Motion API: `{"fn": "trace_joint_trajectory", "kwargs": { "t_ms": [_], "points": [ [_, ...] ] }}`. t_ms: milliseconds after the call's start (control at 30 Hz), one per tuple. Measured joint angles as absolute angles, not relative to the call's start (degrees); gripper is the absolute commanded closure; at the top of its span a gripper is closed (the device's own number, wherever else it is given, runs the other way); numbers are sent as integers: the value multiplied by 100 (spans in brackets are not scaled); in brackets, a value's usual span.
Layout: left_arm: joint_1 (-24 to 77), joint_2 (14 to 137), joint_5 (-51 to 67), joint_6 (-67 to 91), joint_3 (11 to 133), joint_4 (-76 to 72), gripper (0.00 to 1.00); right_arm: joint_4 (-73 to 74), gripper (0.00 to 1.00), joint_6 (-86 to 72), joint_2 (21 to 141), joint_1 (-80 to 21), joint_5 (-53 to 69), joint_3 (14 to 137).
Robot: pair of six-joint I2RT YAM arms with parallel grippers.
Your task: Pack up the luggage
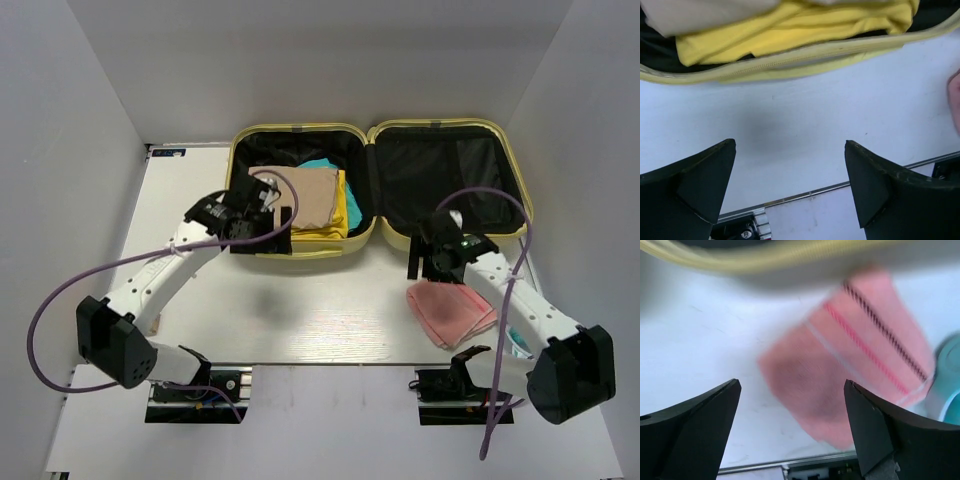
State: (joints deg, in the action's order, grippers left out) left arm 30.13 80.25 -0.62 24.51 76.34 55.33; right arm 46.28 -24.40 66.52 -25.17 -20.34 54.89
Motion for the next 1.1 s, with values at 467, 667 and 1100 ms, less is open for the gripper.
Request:
{"fn": "trace_joint_trajectory", "kwargs": {
  "t_ms": [467,667,1100],
  "points": [
    [3529,6753,-207,2510,6654,5804,0,3177,10,-2906,8110,-2196,-2893,4353],
    [3533,6466,-532,2512,6648,5957,0,2086,10,-2687,7677,-2329,-1929,3645],
    [3540,6724,-499,2757,6447,5918,0,827,10,-2703,8053,-4346,464,3951]
  ]
}}
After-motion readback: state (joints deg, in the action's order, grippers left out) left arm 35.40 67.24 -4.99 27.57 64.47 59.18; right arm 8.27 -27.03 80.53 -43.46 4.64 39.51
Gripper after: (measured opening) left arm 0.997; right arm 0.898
